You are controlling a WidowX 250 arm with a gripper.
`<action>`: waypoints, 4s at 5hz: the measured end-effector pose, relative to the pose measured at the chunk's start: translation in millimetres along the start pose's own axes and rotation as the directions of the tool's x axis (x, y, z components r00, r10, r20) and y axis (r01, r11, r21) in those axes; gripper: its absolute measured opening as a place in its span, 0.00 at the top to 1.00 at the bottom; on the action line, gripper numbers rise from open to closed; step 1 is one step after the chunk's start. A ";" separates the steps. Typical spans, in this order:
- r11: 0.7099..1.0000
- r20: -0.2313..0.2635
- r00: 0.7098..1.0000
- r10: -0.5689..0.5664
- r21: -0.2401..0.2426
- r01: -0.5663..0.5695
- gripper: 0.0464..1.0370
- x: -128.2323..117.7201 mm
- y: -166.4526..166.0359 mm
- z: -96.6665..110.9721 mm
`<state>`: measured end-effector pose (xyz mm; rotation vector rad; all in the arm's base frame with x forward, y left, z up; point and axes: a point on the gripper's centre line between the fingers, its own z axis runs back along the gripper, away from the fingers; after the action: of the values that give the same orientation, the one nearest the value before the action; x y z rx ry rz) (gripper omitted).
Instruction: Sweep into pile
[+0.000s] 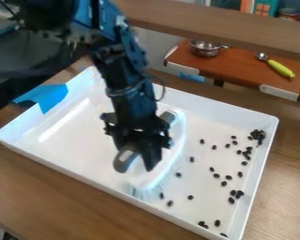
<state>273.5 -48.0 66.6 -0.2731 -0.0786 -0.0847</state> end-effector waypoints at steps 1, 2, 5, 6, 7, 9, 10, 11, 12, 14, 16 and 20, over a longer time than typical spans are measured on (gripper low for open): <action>0.999 0.006 1.000 -0.017 -0.027 0.017 0.55 -0.6 -30.4 -7.9; 0.999 0.006 1.000 0.004 -0.050 -0.004 0.55 3.5 -56.5 -15.5; 0.993 0.024 0.997 0.078 -0.093 -0.076 0.55 20.3 -89.0 -23.7; 0.991 -0.002 0.997 0.079 -0.106 -0.079 0.55 15.6 -90.8 -19.3; 0.984 -0.009 0.994 0.104 -0.143 -0.105 0.55 15.4 -86.9 1.8; 0.970 0.006 0.992 0.130 -0.210 -0.126 0.55 16.9 -71.8 46.1; 0.970 0.029 0.989 0.148 -0.199 -0.140 0.55 21.4 -48.9 60.1; 0.974 0.069 0.985 0.161 -0.170 -0.147 0.55 28.9 -23.2 71.7; 0.980 0.099 0.978 0.181 -0.102 -0.171 0.55 41.9 14.5 67.1; 0.986 0.129 0.979 0.159 0.037 -0.165 0.55 52.6 66.9 64.6; 0.983 0.072 0.990 0.123 0.128 -0.132 0.55 28.6 103.5 58.9; 0.984 0.051 0.989 0.142 0.105 -0.146 0.55 19.2 61.8 20.6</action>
<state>297.0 15.5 71.7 -0.1713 -0.1064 0.0694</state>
